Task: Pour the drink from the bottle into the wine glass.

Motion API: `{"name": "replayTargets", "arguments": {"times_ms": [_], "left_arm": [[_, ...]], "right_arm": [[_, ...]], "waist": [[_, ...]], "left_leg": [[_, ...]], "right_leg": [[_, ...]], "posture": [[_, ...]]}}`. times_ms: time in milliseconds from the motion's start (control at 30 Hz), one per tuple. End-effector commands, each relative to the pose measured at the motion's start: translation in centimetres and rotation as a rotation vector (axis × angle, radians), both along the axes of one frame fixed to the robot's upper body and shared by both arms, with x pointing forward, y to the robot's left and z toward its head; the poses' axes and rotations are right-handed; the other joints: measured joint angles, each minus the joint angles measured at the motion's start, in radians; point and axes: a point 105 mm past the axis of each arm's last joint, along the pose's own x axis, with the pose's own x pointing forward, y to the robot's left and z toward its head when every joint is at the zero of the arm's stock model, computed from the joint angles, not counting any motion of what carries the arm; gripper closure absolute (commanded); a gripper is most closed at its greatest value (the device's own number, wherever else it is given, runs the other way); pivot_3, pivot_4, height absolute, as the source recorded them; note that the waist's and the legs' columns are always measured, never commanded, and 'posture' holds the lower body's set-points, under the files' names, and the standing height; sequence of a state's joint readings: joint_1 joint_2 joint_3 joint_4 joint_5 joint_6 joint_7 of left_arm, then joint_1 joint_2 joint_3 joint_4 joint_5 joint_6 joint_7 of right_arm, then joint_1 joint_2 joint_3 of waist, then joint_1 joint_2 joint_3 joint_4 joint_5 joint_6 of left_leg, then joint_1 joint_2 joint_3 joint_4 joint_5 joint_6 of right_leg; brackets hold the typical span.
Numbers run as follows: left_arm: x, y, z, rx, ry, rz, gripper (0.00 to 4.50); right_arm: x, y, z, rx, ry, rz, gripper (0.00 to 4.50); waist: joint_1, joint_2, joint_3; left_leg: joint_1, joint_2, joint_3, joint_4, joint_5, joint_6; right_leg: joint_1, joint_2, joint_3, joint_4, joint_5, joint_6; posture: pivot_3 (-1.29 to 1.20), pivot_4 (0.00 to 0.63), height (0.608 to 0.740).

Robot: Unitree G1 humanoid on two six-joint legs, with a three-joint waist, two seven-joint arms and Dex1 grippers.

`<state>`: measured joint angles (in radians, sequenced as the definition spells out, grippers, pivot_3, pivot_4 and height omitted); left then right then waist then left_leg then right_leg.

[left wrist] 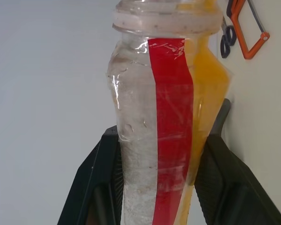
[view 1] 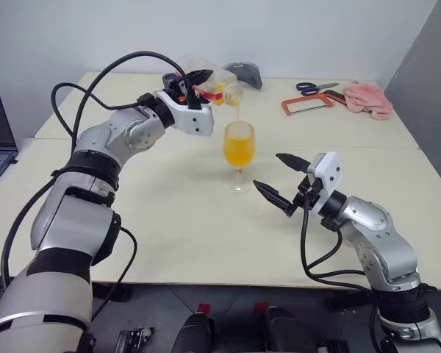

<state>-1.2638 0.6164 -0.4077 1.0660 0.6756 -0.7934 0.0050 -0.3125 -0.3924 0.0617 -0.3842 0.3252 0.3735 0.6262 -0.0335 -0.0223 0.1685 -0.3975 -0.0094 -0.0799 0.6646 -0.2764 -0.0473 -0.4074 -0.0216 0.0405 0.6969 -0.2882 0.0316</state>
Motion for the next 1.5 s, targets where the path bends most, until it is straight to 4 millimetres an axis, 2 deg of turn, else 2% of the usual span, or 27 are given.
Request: {"name": "replayTargets", "arguments": {"times_ms": [33, 167, 300, 433, 633, 700, 933, 1200, 1400, 1433, 1500], "left_arm": [[-0.2, 0.2, 1.6, -0.148, 0.012, -0.017, 2.83], [0.3, 0.6, 1.3, -0.414, 0.163, -0.041, 2.83], [0.6, 2.0, 0.9, -0.664, 0.302, -0.052, 2.83], [0.4, 5.5, -1.5, -0.999, 0.474, -0.029, 2.83], [-1.2, 9.7, -5.3, -1.222, 0.600, 0.063, 2.83], [-1.8, 11.0, -6.6, -1.259, 0.622, 0.104, 2.83], [-3.4, 13.3, -9.0, -1.376, 0.652, 0.171, 2.83], [-4.3, 14.2, -11.1, -1.373, 0.694, 0.245, 2.84], [-4.8, 14.4, -12.0, -1.410, 0.729, 0.237, 2.84], [-4.9, 14.4, -12.1, -1.420, 0.736, 0.233, 2.12], [-5.1, 14.3, -12.3, -1.400, 0.744, 0.231, 1.55]], "right_arm": [[-0.2, 0.0, 1.5, 0.008, -0.087, -0.011, 0.00], [-0.1, 0.1, 1.9, -0.001, -0.120, -0.014, 0.00], [-1.2, 1.1, 1.6, -0.034, -0.083, 0.075, 0.00], [-3.3, 2.8, 1.5, -0.064, -0.014, 0.219, 0.00], [-3.5, 4.2, 1.7, -0.085, 0.012, 0.252, 0.00], [-3.5, 4.8, 1.4, -0.111, 0.021, 0.261, 0.00], [-2.5, 6.0, 1.5, -0.125, 0.031, 0.229, 0.00], [-2.2, 6.7, 2.2, -0.094, 0.035, 0.228, 0.00], [-2.1, 6.7, 2.2, -0.100, 0.036, 0.226, 0.00], [-2.1, 6.7, 2.1, -0.101, 0.037, 0.226, 0.00], [-2.1, 6.7, 2.1, -0.104, 0.039, 0.226, 0.00]], "waist": [[0.000, 0.000, 0.000], [0.000, 0.000, 0.000], [-0.003, 0.000, 0.000], [-0.018, 0.000, 0.000], [-0.024, 0.000, -0.001], [-0.023, -0.001, -0.001], [-0.017, -0.001, -0.001], [-0.016, -0.002, -0.002], [-0.016, -0.002, -0.002], [-0.016, -0.002, -0.002], [-0.016, -0.002, -0.002]], "left_leg": [[0.000, 0.000, 0.000, 0.000, 0.000, 0.000], [0.000, 0.000, 0.000, 0.001, 0.000, -0.001], [0.000, 0.001, 0.000, 0.001, 0.001, -0.001], [0.000, 0.002, -0.003, 0.001, 0.001, -0.001], [0.001, 0.003, -0.007, 0.001, 0.001, -0.001], [0.001, 0.003, -0.007, 0.002, 0.001, -0.001], [0.000, 0.003, -0.008, 0.002, 0.001, -0.001], [0.000, 0.003, -0.008, 0.002, 0.001, -0.001], [0.001, 0.003, -0.007, 0.002, 0.000, 0.000], [0.001, 0.003, -0.007, 0.002, 0.000, 0.000], [0.001, 0.003, -0.007, 0.002, 0.000, 0.000]], "right_leg": [[0.000, 0.000, 0.000, 0.000, 0.000, 0.000], [0.000, 0.000, 0.000, 0.000, 0.000, 0.000], [0.000, 0.000, 0.000, 0.000, 0.000, 0.000], [0.000, 0.000, 0.000, 0.001, 0.000, 0.000], [0.000, 0.000, 0.000, 0.002, 0.000, 0.000], [0.000, 0.000, 0.000, 0.002, 0.000, 0.000], [0.001, -0.002, 0.000, 0.001, 0.000, 0.000], [0.001, -0.002, 0.000, 0.001, 0.000, 0.000], [0.001, -0.002, 0.000, 0.001, 0.000, 0.000], [0.001, -0.002, 0.000, 0.001, 0.000, 0.000], [0.001, -0.002, 0.000, 0.001, 0.000, 0.000]], "posture": [[0.00, 0.150, 0.740], [0.00, 0.150, 0.740], [0.00, 0.150, 0.740], [0.00, 0.150, 0.740], [0.00, 0.150, 0.740], [0.00, 0.150, 0.740], [0.00, 0.150, 0.740], [0.00, 0.150, 0.740], [0.00, 0.150, 0.740], [0.00, 0.150, 0.740], [0.00, 0.150, 0.740]]}}
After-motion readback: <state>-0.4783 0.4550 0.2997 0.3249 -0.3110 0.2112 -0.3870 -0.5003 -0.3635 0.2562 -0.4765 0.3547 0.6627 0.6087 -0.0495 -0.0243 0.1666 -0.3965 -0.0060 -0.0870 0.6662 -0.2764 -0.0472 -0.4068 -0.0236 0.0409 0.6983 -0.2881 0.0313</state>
